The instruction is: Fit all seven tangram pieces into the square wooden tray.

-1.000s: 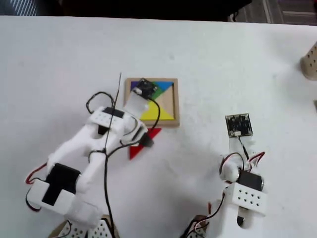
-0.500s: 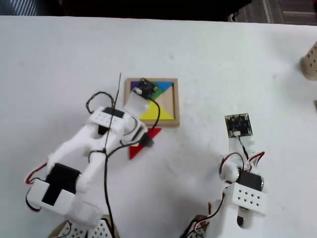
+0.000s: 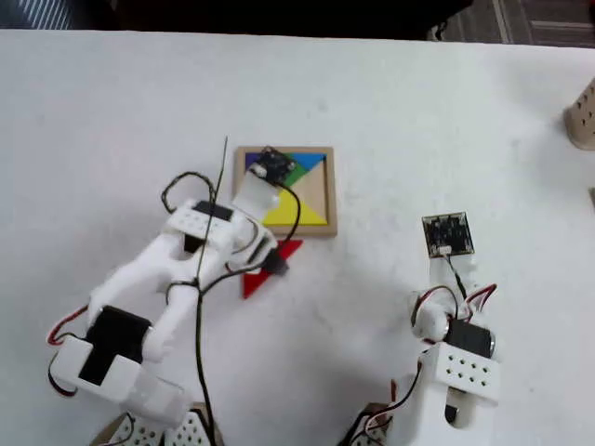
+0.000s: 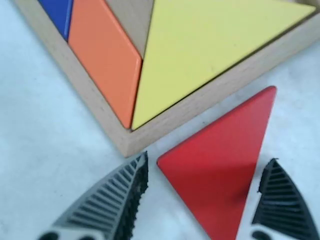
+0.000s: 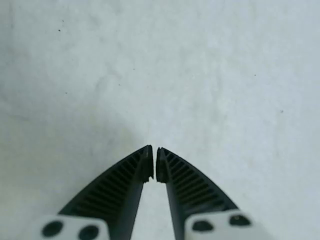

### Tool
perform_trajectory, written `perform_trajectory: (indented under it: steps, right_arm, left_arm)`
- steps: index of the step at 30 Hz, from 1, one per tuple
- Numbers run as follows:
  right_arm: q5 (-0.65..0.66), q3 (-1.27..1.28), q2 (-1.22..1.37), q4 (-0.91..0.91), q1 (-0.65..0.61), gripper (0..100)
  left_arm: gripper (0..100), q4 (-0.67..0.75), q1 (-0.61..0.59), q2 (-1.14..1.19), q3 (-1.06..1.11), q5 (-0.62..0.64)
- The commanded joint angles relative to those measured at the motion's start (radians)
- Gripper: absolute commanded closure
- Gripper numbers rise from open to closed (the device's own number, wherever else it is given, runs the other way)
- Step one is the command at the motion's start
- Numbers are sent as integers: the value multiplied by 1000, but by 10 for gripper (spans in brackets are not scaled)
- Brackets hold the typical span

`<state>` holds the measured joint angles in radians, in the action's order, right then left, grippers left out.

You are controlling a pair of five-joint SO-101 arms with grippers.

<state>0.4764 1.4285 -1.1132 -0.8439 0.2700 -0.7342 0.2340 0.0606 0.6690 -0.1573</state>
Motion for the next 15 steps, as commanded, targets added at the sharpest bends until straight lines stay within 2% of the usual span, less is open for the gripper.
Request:
perform_trajectory:
  steps: [1,6,10,15]
  right_arm:
    - [17,-6,-13,13,-7,974]
    - [58,-6,-12,12,-7,974]
    - [63,-6,-19,-10,-8,974]
    - [64,-6,-19,-10,-10,974]
  left_arm:
    - [650,29,-13,-61,9,-5]
    - [646,46,-5,-59,12,-14]
    - [647,49,2,-58,12,-95]
    - [646,55,7,-58,12,-107]
